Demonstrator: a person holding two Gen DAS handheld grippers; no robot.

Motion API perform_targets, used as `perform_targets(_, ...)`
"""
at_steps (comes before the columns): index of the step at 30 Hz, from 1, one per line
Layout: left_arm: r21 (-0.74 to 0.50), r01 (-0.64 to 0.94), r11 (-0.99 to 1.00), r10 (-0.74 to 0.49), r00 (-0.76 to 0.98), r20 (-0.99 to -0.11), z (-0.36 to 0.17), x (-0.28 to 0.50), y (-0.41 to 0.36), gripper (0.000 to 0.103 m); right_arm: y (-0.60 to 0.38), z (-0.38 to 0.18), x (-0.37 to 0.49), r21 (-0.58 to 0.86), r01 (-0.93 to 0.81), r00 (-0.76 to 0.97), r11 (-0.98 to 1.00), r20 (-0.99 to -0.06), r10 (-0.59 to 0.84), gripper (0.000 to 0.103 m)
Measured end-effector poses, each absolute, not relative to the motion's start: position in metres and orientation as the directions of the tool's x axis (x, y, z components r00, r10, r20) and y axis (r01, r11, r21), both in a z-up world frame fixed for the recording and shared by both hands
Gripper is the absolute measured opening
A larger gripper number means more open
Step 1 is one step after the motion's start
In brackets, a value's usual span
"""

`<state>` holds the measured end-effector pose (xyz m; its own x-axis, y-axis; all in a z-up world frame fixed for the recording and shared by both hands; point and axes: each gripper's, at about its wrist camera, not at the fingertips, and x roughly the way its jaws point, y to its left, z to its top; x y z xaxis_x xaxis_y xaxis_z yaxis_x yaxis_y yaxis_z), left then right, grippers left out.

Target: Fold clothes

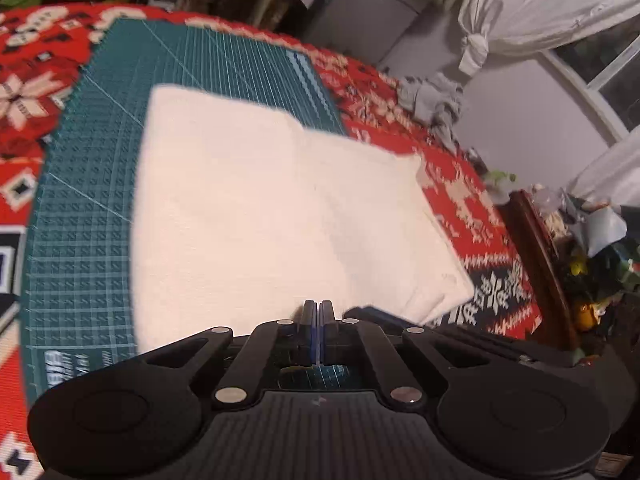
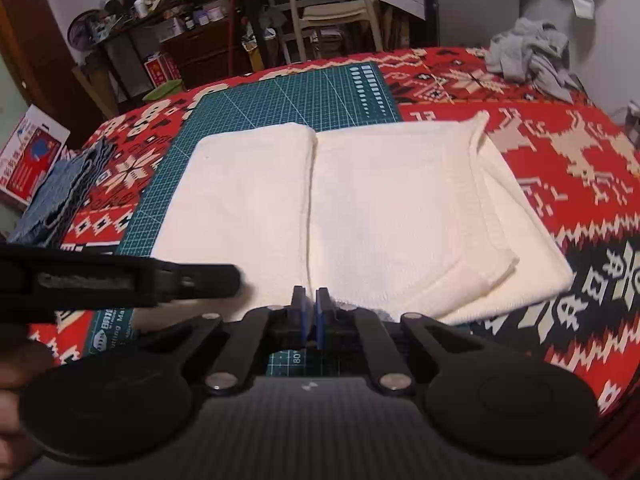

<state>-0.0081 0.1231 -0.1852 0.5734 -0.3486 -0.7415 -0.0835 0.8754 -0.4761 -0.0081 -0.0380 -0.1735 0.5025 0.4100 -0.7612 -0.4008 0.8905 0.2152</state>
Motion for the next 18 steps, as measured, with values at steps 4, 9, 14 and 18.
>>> perform_targets(4,-0.518,-0.103,0.849,-0.376,0.570,-0.730,-0.192,-0.006,0.129,0.001,-0.038,-0.174,-0.006,0.219,-0.407,0.494,0.887,-0.764,0.416,0.005)
perform_targets(9,-0.556,-0.124,0.822,-0.402,0.564,-0.721,-0.192,-0.006,0.133,0.001,-0.044,-0.170,-0.005,0.216,-0.411,0.493,0.886,-0.765,0.415,0.005)
perform_targets(14,-0.598,-0.134,0.790,-0.413,0.604,-0.682,-0.179,-0.011,0.145,0.001,-0.056,-0.163,-0.003,0.216,-0.397,0.505,0.892,-0.760,0.409,0.006)
perform_targets(18,-0.598,-0.152,0.787,-0.380,0.644,-0.664,-0.167,-0.013,0.161,0.001,-0.053,-0.158,0.005,0.217,-0.402,0.509,0.890,-0.755,0.414,0.010)
